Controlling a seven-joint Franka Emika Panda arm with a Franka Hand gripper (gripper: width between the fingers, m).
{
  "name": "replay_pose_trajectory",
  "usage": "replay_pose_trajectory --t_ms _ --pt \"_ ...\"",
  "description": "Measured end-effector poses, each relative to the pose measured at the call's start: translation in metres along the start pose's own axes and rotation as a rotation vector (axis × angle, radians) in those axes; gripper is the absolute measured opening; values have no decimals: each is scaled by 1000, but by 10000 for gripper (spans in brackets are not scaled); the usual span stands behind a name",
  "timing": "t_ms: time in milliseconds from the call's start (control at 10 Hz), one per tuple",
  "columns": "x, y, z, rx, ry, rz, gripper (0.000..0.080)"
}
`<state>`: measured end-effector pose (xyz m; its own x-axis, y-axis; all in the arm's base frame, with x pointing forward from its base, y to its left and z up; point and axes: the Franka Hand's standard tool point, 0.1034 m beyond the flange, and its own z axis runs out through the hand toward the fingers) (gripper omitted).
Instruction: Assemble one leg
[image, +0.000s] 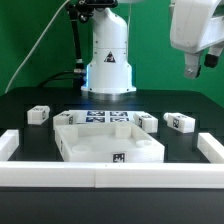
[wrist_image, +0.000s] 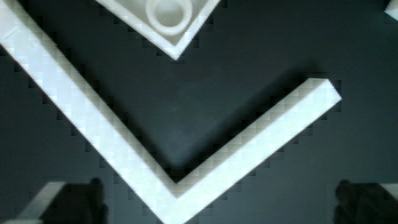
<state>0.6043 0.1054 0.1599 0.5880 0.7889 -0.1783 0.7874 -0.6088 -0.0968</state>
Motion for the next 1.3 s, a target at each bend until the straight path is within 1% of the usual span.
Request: replay_pose_trajectory --t_ms 800,900,1000,1100,1200,1300 --pt "0 0 1 -1 2 -2 650" --pt "-3 2 4 -24 29 -95 650" --pt "-13 0 13 -44 49 -206 650" --pt "-22 0 23 -45 52 -273 650" --pt "-27 5 30 -42 47 -353 650" --pt "-33 13 36 -47 40 -415 650"
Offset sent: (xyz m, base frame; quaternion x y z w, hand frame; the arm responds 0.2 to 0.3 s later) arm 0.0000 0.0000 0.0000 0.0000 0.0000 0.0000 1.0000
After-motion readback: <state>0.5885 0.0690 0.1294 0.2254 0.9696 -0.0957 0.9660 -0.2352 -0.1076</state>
